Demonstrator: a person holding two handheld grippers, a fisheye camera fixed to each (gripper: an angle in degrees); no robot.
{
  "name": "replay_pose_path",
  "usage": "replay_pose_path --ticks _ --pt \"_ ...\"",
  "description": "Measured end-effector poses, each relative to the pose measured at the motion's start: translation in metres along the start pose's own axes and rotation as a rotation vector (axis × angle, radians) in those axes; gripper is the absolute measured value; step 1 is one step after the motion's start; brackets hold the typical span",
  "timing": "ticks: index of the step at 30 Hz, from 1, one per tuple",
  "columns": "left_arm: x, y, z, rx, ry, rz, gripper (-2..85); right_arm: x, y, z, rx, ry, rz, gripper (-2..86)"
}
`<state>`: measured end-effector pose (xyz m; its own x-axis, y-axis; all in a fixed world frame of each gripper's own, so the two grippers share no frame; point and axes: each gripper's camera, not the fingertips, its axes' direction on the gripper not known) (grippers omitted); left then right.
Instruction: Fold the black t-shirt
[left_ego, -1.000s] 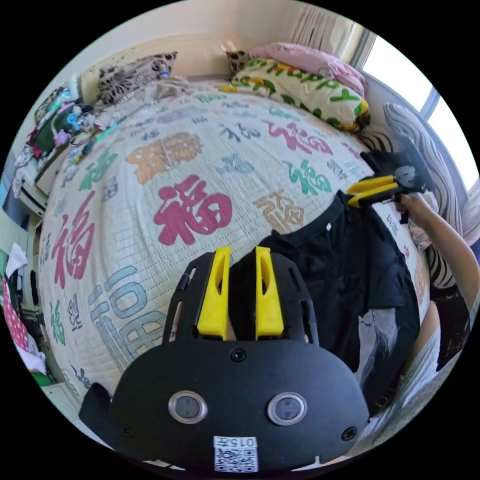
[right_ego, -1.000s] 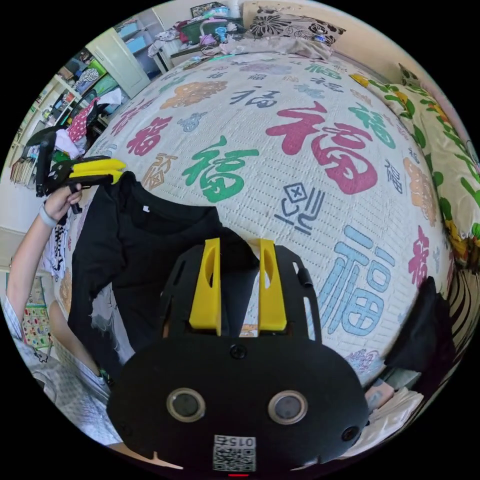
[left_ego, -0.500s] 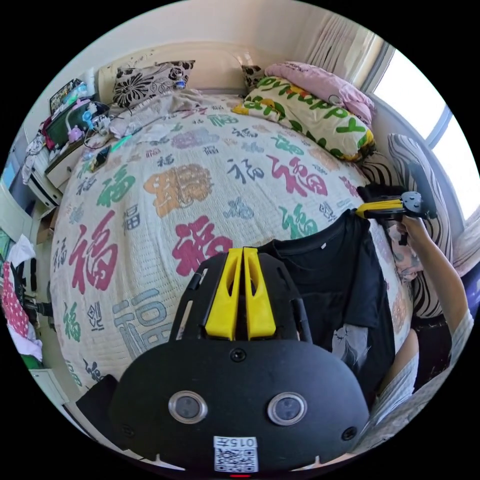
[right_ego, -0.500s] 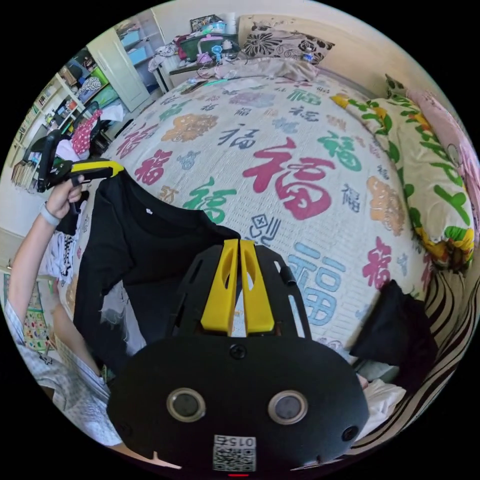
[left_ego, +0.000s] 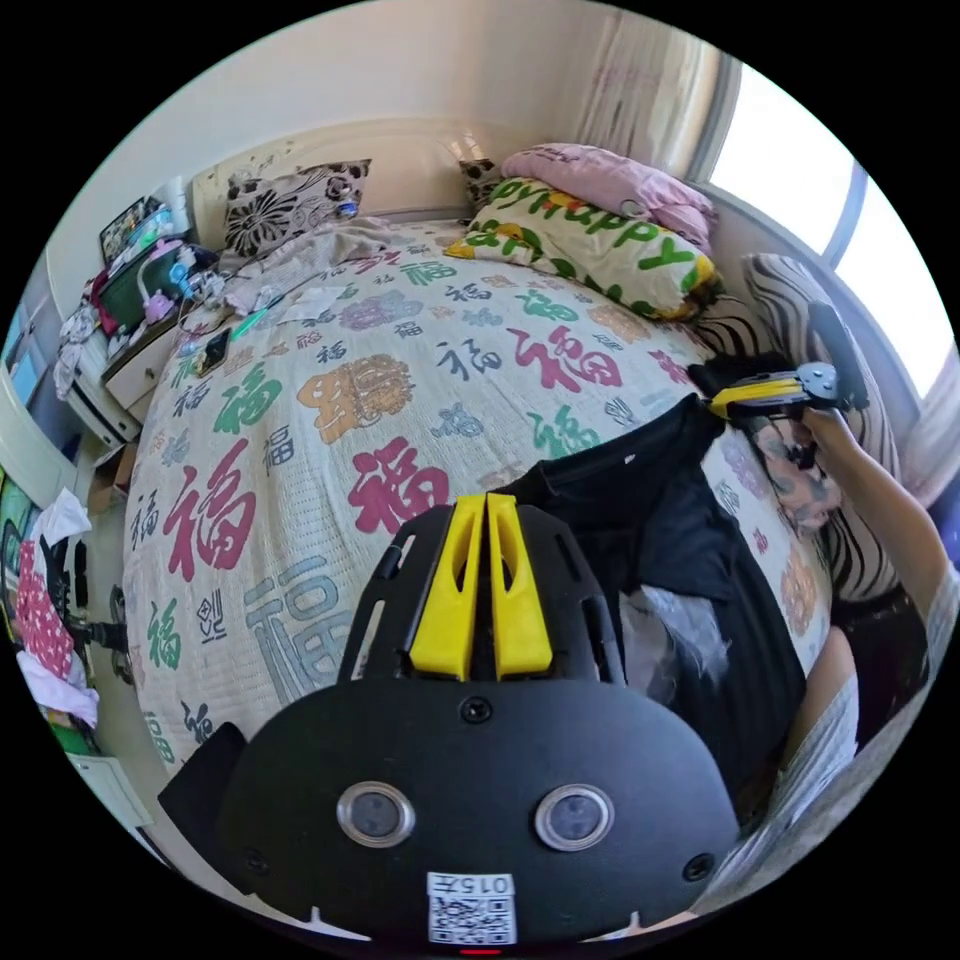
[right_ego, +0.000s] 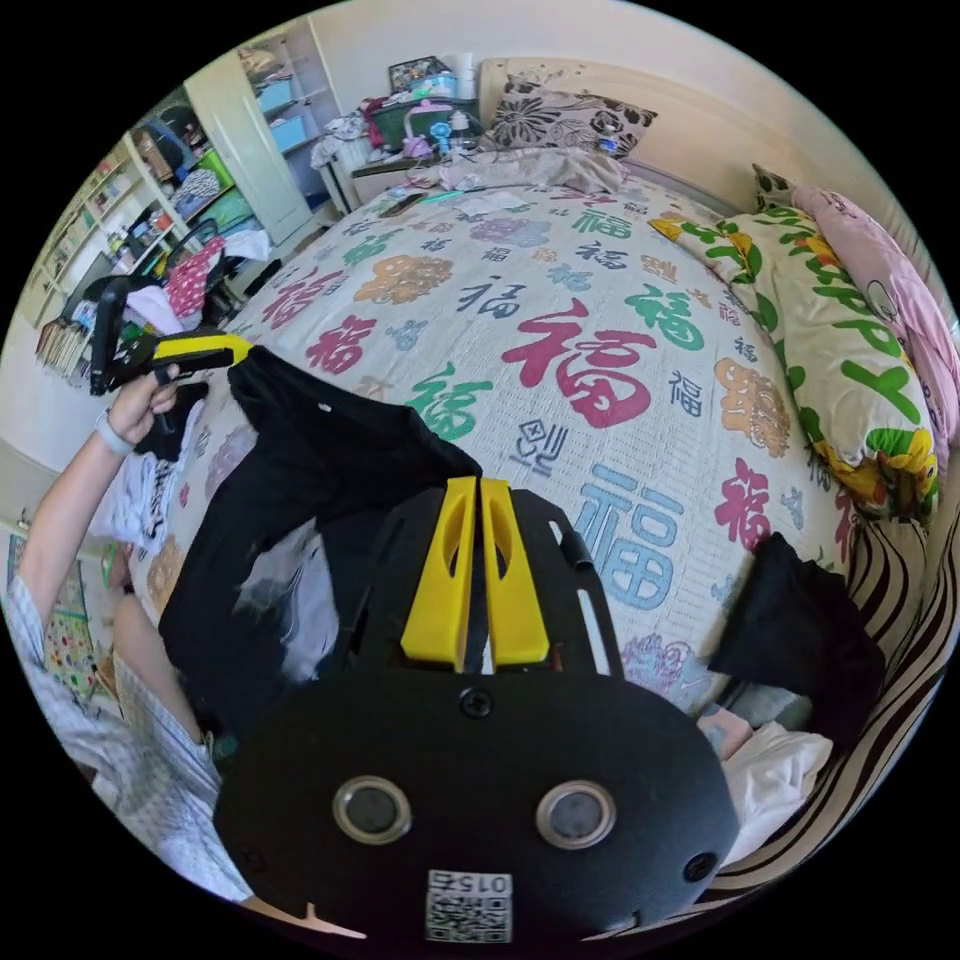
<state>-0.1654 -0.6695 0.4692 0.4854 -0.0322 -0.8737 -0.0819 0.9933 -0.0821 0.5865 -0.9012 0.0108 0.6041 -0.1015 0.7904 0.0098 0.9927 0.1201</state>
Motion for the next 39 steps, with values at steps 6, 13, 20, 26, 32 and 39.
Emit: replay_pose_path --ticks 6,13,20,26,32,39 --pt "0.068 0.119 -0.068 0.006 0.130 0.168 -0.2 -0.052 0.150 -0.053 0.022 -0.188 -0.152 -0.9" --pt "0.153 0.291 -0.094 -0.094 0.261 0.152 -0.2 -0.131 0.322 -0.051 -0.019 -0.253 -0.256 -0.8" --pt "0.209 0.379 -0.062 -0.243 0.200 0.125 -0.2 -0.179 0.414 0.004 -0.178 -0.162 -0.301 -0.5" --pt "0.240 0.388 -0.059 -0.279 0.102 0.231 -0.2 -0.198 0.440 0.014 -0.211 -0.017 -0.387 -0.4" --pt "0.253 0.400 -0.047 -0.353 0.065 0.301 -0.1 -0.209 0.461 0.028 -0.251 0.012 -0.442 -0.7" --pt "0.250 0.412 -0.020 -0.494 0.005 0.205 -0.2 -0.205 0.475 0.055 -0.373 0.051 -0.433 -1.0"
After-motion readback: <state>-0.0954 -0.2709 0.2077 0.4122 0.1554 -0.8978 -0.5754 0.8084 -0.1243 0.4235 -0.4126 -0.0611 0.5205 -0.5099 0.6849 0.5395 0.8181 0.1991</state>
